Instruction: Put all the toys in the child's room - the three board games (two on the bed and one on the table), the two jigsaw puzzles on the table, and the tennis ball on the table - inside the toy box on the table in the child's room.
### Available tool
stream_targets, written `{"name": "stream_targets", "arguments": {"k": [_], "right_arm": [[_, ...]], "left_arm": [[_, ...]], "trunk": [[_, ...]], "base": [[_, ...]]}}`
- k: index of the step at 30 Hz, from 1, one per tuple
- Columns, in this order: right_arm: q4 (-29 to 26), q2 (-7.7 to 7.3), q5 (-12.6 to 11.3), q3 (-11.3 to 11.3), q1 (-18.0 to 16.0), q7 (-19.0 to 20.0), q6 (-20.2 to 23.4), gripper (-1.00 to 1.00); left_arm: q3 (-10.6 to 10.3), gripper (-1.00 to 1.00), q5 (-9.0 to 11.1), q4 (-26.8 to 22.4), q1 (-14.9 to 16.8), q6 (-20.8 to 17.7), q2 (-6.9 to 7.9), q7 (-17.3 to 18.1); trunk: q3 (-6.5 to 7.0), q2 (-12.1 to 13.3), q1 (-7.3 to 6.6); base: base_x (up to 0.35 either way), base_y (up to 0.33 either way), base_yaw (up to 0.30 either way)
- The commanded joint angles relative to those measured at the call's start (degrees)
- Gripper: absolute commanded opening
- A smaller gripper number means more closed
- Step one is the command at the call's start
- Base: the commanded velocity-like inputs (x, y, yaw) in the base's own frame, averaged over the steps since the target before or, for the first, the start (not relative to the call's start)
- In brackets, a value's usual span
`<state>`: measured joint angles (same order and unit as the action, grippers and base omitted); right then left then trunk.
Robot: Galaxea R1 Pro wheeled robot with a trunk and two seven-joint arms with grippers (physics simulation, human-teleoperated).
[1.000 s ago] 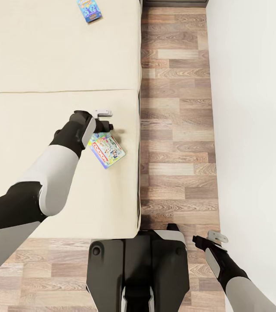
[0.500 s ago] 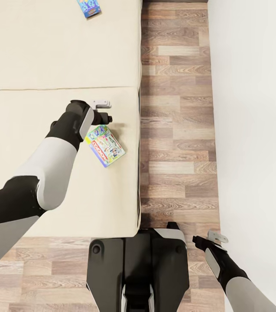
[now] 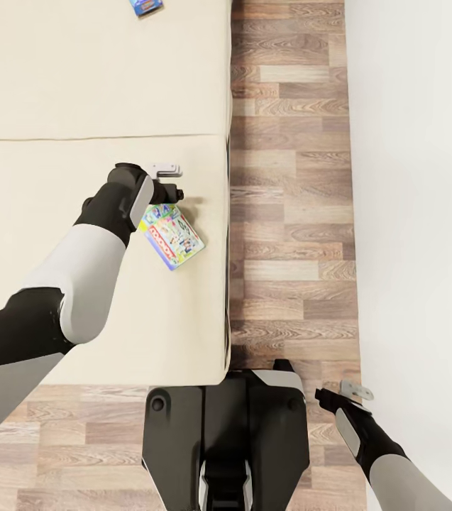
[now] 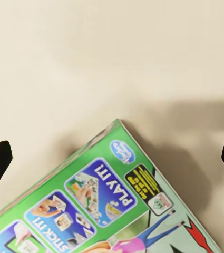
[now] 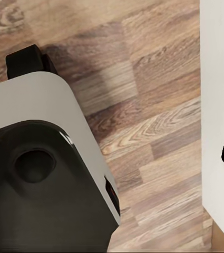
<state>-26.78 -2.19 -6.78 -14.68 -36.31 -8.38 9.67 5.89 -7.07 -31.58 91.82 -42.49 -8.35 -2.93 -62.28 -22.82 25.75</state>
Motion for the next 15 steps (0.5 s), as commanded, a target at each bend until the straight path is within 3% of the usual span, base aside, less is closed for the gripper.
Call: {"name": "stream_targets", "arguments": {"k": [1, 15], "right_arm": [[-0.07, -0.01, -0.60, 0.09, 0.01, -0.23, 0.26, 1.00], [0.14, -0.01, -0.60, 0.10, 0.01, -0.23, 0.26, 1.00]], "left_arm": [[0.40, 1.00, -0.57, -0.06, 0.02, -0.22, -0.09, 0.20], [0.32, 1.00, -0.57, -0.06, 0.03, -0.14, -0.09, 0.20]], "trunk": [[-0.15, -0.09, 0.03], [-1.45, -0.09, 0.03]], "base": [[0.000, 0.000, 0.000], [0.000, 0.000, 0.000]]}}
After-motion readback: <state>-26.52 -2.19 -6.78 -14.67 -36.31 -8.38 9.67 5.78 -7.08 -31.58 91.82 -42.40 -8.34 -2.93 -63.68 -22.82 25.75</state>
